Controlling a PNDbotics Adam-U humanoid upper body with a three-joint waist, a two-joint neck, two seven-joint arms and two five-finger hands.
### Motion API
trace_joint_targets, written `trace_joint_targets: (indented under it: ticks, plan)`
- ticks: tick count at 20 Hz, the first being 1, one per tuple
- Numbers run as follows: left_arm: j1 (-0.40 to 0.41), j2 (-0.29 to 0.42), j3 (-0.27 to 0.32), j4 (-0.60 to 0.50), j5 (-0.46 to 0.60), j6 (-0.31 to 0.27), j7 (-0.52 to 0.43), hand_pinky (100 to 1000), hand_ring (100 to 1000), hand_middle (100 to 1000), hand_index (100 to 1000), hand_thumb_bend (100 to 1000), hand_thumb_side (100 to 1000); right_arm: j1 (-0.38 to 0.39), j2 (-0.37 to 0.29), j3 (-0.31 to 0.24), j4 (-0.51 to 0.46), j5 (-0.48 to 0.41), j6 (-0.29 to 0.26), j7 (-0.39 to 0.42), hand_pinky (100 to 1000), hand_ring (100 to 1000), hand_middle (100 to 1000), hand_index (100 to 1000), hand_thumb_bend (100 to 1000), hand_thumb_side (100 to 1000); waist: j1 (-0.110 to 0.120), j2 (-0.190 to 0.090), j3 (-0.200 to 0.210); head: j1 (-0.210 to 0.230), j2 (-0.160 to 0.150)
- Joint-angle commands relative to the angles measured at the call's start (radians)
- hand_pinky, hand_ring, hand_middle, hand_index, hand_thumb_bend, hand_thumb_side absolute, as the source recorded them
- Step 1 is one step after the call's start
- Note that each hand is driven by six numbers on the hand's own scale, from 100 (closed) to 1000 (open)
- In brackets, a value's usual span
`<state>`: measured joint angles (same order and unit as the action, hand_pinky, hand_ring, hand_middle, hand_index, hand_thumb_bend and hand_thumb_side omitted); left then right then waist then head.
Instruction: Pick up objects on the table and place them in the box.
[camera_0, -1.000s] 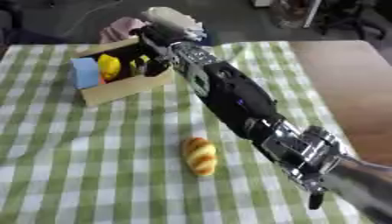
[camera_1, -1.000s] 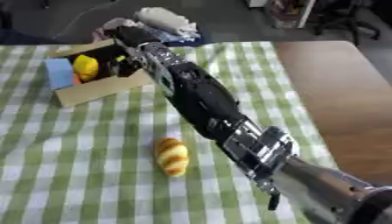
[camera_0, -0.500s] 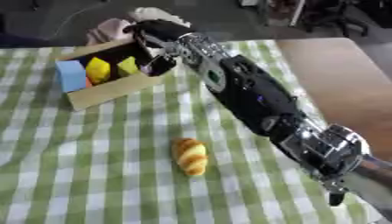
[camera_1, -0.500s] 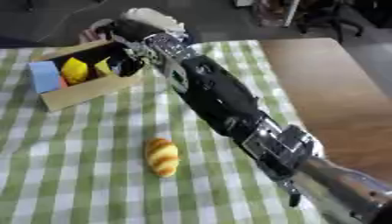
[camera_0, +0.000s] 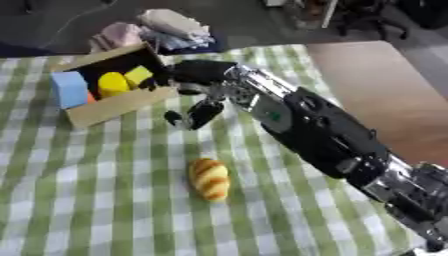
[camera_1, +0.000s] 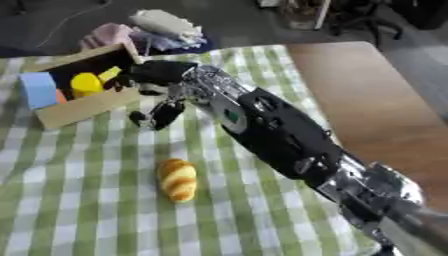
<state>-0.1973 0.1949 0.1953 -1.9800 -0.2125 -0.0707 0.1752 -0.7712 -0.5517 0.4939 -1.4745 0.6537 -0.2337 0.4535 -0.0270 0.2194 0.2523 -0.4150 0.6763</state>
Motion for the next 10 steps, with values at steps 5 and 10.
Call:
trace_joint_targets:
  ticks: [5,10]
  plan:
    - [0.0,0.022,0.01,-0.02,-0.006,0.009,-0.004,704,565,618,814,237,654,0.093,-0.132,0.031,-0.191,-0.112,-0.076,0.102,863,885,846,954,100,338,0.004,-0.008,-0.008,0.005,-0.006]
    - [0.001,0.023,0.011,-0.02,-0.007,0.011,-0.008,705,565,618,815,236,655,0.145,-0.222,0.039,-0.309,-0.164,-0.045,0.175,880,901,865,961,100,373,0.003,-0.007,-0.009,0.007,-0.008]
